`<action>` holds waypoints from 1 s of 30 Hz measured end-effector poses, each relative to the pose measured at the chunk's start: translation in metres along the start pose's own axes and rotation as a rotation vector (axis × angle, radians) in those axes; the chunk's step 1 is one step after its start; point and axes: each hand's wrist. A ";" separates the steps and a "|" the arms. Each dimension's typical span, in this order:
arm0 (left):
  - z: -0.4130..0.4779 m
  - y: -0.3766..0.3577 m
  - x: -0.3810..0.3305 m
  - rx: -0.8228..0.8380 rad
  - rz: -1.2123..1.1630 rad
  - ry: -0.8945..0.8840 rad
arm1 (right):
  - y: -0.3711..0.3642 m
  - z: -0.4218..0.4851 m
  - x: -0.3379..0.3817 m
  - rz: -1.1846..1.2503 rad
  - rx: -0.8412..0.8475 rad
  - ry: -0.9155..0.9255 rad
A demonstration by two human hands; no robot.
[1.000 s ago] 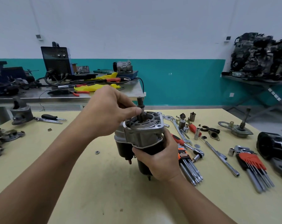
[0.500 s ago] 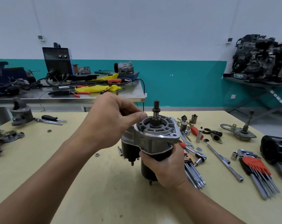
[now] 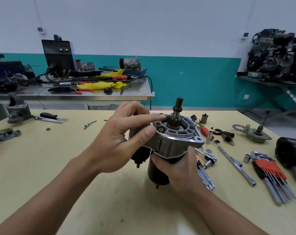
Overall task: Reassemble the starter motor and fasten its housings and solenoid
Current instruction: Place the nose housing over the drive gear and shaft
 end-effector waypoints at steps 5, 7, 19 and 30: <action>-0.009 -0.002 0.016 0.012 -0.090 0.091 | -0.003 0.002 0.002 0.039 0.029 -0.027; -0.007 -0.010 0.018 0.058 -0.157 0.098 | -0.004 0.002 0.001 0.057 0.038 -0.049; 0.001 -0.006 0.030 0.089 -0.340 0.098 | -0.005 0.003 -0.001 0.039 0.080 -0.119; -0.007 0.000 0.036 0.072 -0.305 0.182 | -0.005 0.003 -0.006 0.049 0.075 -0.111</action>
Point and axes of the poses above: each hand's wrist, its own z-axis towards the middle knuckle, its own y-axis out of the back of the hand, x = y × z, and after that the axes turned 11 degrees about -z, right-handed
